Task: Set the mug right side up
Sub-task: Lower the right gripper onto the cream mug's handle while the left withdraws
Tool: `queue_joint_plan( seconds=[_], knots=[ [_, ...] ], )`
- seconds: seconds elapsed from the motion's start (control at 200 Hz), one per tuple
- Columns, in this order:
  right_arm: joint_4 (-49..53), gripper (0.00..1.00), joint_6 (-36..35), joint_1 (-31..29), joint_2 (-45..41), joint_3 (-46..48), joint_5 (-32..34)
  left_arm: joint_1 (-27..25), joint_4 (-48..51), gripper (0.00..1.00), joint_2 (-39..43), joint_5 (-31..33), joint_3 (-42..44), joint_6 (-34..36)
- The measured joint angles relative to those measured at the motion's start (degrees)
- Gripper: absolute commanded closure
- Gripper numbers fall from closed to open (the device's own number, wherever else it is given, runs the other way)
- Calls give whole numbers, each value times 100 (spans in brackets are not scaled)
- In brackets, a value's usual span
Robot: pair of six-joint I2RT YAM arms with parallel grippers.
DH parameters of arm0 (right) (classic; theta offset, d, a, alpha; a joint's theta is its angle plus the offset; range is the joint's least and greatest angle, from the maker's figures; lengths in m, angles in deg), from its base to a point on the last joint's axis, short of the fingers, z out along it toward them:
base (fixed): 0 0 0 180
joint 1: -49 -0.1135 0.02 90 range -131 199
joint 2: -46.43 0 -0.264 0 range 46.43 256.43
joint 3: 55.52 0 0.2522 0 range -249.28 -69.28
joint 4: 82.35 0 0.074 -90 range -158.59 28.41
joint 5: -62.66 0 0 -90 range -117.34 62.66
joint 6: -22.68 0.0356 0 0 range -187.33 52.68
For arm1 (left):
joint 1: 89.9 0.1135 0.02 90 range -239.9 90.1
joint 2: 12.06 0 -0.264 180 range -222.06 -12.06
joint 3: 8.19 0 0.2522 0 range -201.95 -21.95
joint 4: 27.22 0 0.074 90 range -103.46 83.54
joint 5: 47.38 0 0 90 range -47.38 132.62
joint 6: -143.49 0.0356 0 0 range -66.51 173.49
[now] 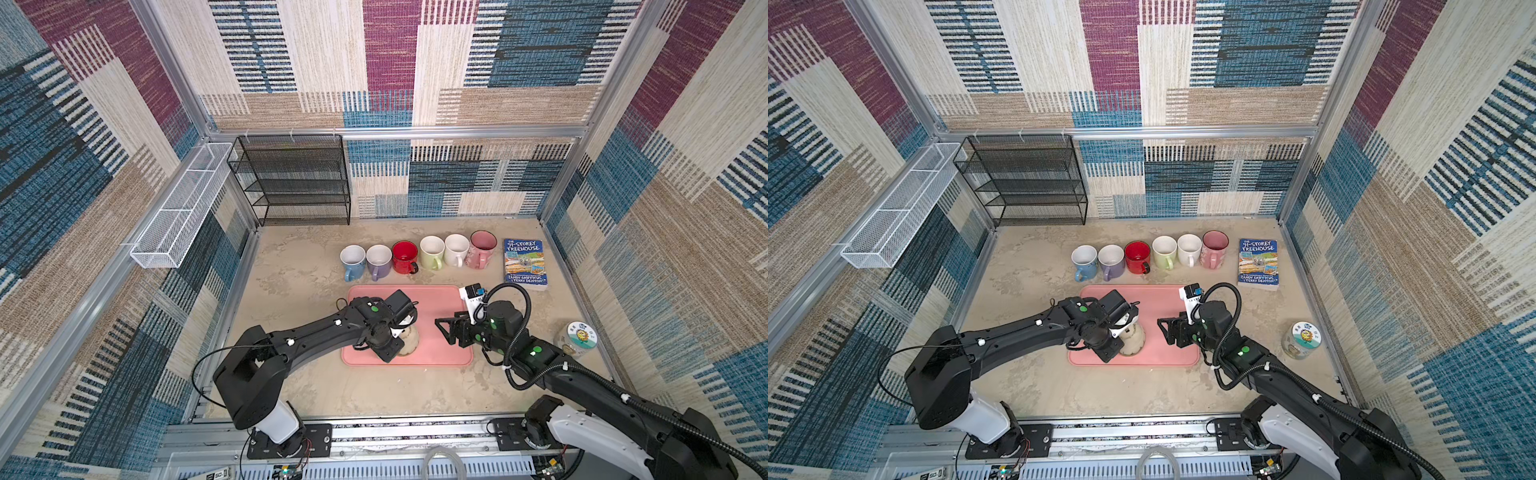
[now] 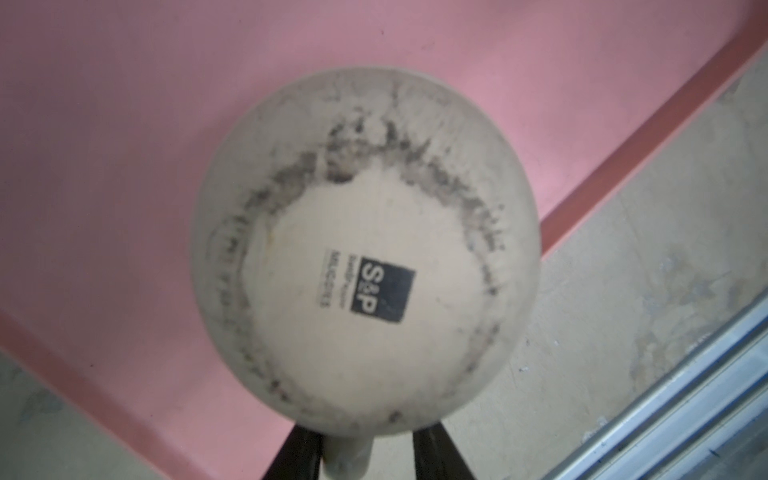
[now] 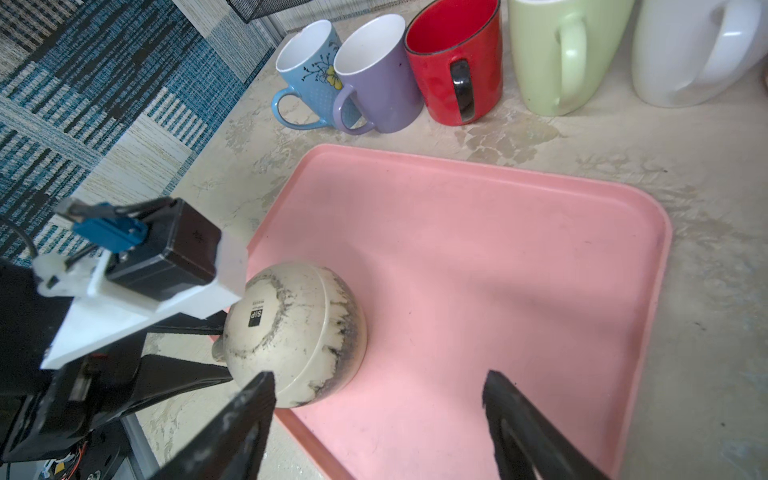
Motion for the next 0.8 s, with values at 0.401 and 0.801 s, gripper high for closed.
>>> queue_joint_plan(
  seconds=[0.401,0.801],
  knots=[
    [555,20,302,0,-350,7,66,0,-1014,61,-229,-728,-149,-1045],
    [1193,25,743,-262,24,-437,514,9,-1742,47,1259,-1058,671,-1895]
  ],
)
